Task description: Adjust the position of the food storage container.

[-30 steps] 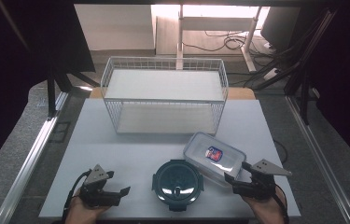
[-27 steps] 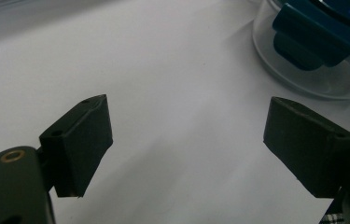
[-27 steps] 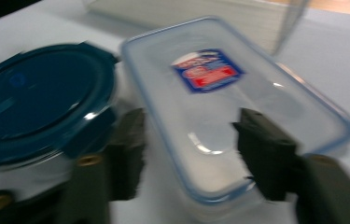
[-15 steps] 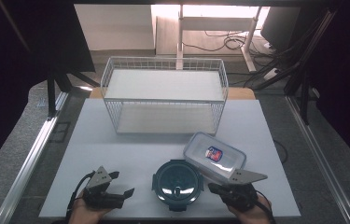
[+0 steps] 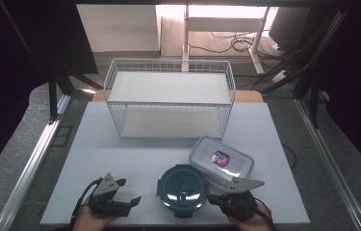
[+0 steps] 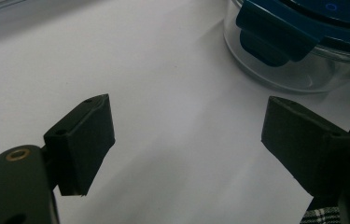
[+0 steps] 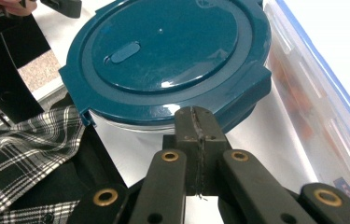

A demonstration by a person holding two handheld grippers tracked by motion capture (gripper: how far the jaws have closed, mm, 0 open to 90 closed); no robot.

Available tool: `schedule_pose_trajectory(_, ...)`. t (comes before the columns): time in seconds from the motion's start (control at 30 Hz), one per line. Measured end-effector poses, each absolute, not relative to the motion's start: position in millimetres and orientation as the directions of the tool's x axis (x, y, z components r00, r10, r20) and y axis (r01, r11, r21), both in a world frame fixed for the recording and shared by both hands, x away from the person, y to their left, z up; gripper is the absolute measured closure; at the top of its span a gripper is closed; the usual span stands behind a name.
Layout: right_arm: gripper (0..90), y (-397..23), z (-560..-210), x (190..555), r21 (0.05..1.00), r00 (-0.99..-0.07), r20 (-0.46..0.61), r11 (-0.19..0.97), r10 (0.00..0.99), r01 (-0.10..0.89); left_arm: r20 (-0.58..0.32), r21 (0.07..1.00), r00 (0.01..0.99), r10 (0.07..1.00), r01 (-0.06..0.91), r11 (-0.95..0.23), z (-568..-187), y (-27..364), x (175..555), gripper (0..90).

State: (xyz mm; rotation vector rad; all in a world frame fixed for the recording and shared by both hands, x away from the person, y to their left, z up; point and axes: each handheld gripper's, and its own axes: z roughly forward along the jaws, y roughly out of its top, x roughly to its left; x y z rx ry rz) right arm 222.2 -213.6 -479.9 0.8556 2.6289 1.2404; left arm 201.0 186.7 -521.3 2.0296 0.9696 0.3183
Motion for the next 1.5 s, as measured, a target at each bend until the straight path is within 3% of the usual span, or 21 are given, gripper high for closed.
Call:
schedule_pose_trajectory(0.47, 90.0, -210.1, -483.1, 229.1, 0.761, -0.829, 0.161, 0.468, 0.536, 0.450, -0.169, 0.798, 0.676, 0.717, 0.521, -0.303, -513.7, 185.3, 200.8, 20.6)
schedule_pose_trajectory(0.8, 90.0, -192.9, -485.7, 239.8, 0.767, -0.839, 0.168, 0.466, 0.517, 0.441, -0.205, 0.799, 0.672, 0.711, 0.535, -0.275, -507.2, 186.8, 201.6, 31.5)
schedule_pose_trajectory(1.33, 89.9, -124.4, -486.6, 260.8, 0.760, -0.892, 0.129, 0.535, 0.433, 0.369, -0.259, 0.804, 0.646, 0.718, 0.556, -0.211, -486.7, 193.5, 206.4, 60.4)
schedule_pose_trajectory(1.5, 89.7, -135.1, -475.8, 257.2, 0.770, -0.891, 0.093, 0.534, 0.445, 0.348, -0.268, 0.800, 0.713, 0.648, 0.539, -0.263, -478.0, 160.6, 207.4, 72.0)
